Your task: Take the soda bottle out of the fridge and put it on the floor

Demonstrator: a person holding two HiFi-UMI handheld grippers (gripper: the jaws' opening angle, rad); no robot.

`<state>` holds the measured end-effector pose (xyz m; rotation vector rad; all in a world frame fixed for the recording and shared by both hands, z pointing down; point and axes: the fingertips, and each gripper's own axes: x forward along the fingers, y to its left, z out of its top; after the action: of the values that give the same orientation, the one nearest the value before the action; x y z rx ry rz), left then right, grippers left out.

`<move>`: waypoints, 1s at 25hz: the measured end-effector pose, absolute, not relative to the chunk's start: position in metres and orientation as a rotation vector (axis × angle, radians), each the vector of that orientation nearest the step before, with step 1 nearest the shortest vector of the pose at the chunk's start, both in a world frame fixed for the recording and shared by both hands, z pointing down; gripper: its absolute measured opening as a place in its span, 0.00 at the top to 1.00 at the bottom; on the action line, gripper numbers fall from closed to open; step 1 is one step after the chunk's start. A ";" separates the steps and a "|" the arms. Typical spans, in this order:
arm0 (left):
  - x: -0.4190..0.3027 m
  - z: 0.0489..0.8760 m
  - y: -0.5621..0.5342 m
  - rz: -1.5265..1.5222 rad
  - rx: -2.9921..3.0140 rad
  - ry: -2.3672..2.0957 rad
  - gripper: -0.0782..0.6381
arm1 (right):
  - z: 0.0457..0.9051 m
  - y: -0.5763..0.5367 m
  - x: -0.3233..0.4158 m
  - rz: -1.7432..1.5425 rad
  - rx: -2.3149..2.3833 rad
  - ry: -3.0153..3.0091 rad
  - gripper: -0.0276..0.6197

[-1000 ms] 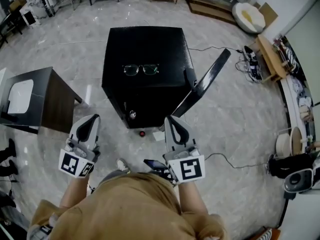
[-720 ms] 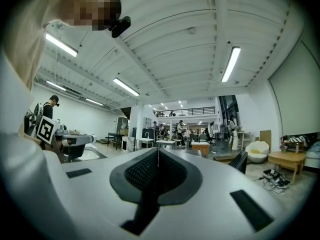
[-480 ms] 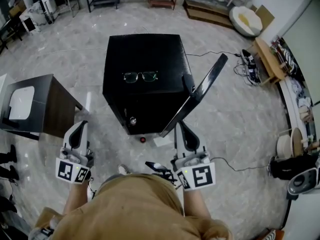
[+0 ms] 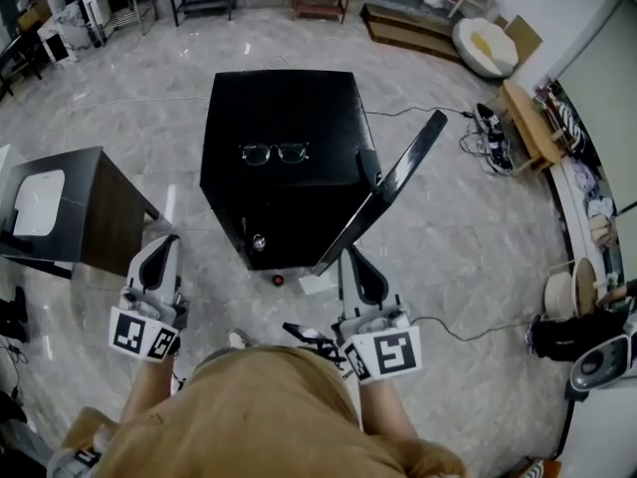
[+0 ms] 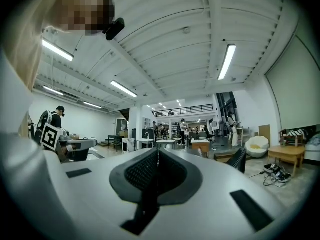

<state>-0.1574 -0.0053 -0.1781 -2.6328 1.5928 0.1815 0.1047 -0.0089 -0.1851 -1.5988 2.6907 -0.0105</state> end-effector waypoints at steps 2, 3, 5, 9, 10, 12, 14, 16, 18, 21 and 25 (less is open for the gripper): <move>-0.155 -0.179 -0.005 0.184 -2.639 1.586 0.89 | -0.186 -0.009 0.104 0.001 -1.604 2.701 0.95; -0.155 -0.179 -0.005 0.184 -2.641 1.587 0.89 | -0.186 -0.008 0.105 0.004 -1.606 2.702 0.95; -0.157 -0.178 -0.003 0.186 -2.645 1.596 0.89 | -0.187 -0.006 0.105 -0.006 -1.608 2.704 0.95; -0.159 -0.178 -0.001 0.190 -2.648 1.602 0.89 | -0.186 -0.004 0.101 -0.024 -1.601 2.712 0.95; -0.159 -0.177 0.000 0.188 -2.652 1.603 0.89 | -0.187 -0.004 0.101 -0.026 -1.596 2.712 0.95; -0.158 -0.176 0.002 0.184 -2.660 1.604 0.89 | -0.188 -0.004 0.099 -0.029 -1.587 2.711 0.95; -0.156 -0.176 0.004 0.183 -2.664 1.601 0.89 | -0.189 -0.004 0.099 -0.034 -1.581 2.713 0.95; -0.155 -0.178 0.005 0.180 -2.664 1.596 0.89 | -0.190 -0.003 0.100 -0.039 -1.582 2.717 0.95; -0.156 -0.180 0.005 0.181 -2.662 1.598 0.89 | -0.189 -0.003 0.101 -0.037 -1.587 2.723 0.95; -0.156 -0.183 0.007 0.181 -2.663 1.602 0.89 | -0.190 -0.003 0.100 -0.039 -1.586 2.727 0.95; -0.154 -0.186 0.008 0.177 -2.663 1.594 0.89 | -0.195 -0.003 0.099 -0.022 -1.579 2.729 0.95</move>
<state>-0.1535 0.0082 -0.1861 -2.6631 1.5935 0.1771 0.0994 -0.0032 -0.1947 -1.5790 2.7294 -0.0219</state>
